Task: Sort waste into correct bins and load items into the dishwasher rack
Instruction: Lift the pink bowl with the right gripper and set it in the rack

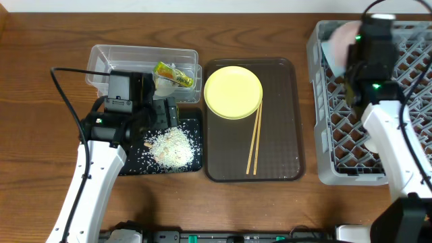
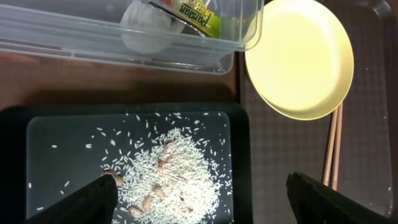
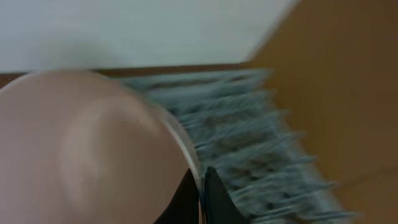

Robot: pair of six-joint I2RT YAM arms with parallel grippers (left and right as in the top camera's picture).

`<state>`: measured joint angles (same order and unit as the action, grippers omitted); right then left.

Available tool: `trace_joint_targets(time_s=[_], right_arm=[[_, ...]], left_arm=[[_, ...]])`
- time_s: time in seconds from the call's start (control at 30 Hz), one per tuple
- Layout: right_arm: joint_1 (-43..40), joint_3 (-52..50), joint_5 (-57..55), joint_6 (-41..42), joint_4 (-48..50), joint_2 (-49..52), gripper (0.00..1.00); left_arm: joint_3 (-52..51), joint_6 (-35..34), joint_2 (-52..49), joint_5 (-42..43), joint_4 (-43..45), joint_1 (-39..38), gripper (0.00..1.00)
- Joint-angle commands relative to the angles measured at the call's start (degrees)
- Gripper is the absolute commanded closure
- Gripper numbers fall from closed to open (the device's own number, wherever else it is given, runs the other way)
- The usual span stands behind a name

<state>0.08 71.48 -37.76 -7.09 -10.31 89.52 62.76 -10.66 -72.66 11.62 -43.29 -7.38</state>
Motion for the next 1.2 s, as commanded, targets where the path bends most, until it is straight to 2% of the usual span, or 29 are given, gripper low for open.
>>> trace_joint_targets(time_s=[0.0, 0.2, 0.5, 0.87, 0.97, 1.17], right_arm=[[-2.8, 0.2, -14.6, -9.6, 5.2, 2.5, 0.99], [-6.7, 0.2, -19.0, -19.2, 21.5, 8.6, 0.99], [-8.6, 0.2, -24.3, -29.0, 42.8, 20.5, 0.99], [-6.8, 0.2, -19.1, -28.2, 43.5, 28.5, 0.99], [-6.0, 0.2, -19.2, -25.9, 42.0, 28.6, 0.98], [-3.7, 0.2, -19.2, -21.7, 37.0, 28.6, 0.84]], left_arm=[[0.5, -0.1, -0.3, -0.3, -0.2, 0.2, 0.11], [0.5, -0.2, -0.3, -0.3, -0.2, 0.2, 0.11], [0.5, -0.1, -0.3, -0.3, -0.2, 0.2, 0.11], [0.5, -0.2, -0.3, -0.3, -0.1, 0.2, 0.11], [0.5, -0.1, -0.3, -0.3, -0.1, 0.2, 0.11], [0.5, -0.2, -0.3, -0.3, -0.2, 0.2, 0.11]])
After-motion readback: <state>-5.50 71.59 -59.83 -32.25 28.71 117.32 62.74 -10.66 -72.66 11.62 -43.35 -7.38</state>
